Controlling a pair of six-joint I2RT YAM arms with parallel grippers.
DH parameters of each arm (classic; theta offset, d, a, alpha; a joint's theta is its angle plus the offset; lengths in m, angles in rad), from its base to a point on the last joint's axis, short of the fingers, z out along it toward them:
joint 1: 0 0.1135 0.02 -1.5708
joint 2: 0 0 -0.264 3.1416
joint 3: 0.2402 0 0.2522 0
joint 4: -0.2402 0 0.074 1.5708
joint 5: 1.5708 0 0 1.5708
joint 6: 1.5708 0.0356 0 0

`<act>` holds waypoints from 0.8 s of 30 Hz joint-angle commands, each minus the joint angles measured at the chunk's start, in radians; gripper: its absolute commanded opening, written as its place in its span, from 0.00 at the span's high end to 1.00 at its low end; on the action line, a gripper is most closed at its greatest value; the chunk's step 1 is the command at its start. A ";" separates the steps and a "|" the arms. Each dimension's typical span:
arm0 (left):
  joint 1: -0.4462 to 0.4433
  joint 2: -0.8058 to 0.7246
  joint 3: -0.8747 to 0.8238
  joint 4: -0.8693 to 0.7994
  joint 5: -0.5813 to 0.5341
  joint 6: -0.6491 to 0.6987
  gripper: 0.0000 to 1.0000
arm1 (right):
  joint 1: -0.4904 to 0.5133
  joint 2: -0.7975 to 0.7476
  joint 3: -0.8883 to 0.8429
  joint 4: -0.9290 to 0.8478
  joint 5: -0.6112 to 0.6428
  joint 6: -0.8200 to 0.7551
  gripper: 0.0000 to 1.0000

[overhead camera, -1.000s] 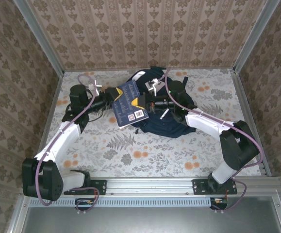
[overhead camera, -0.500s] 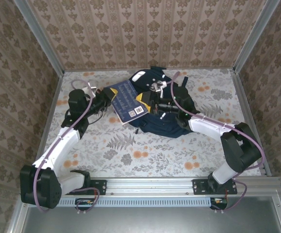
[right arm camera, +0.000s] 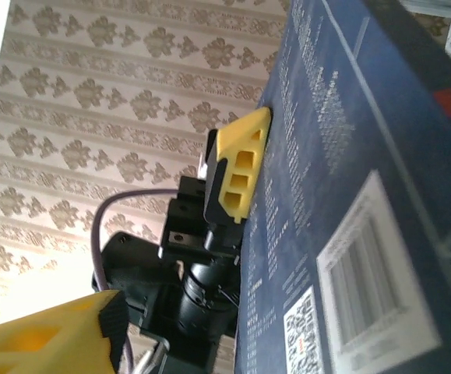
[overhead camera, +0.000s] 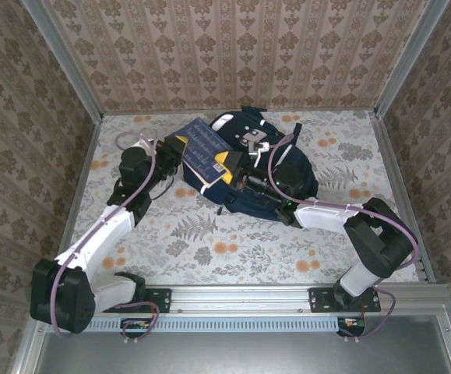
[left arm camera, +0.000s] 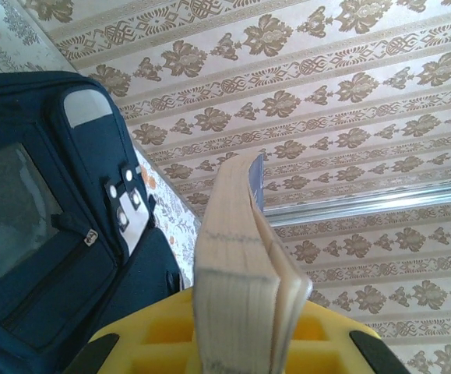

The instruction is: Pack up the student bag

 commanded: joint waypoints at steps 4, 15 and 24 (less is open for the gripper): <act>-0.030 -0.004 0.004 0.043 -0.062 -0.015 1.00 | 0.011 -0.004 0.053 -0.008 0.092 -0.034 0.51; -0.057 0.085 0.262 -0.328 0.034 0.410 0.50 | -0.048 -0.385 0.048 -0.745 0.358 -0.432 1.00; -0.211 0.471 0.596 -0.513 0.156 0.589 0.45 | -0.325 -0.691 0.051 -1.263 0.511 -0.584 1.00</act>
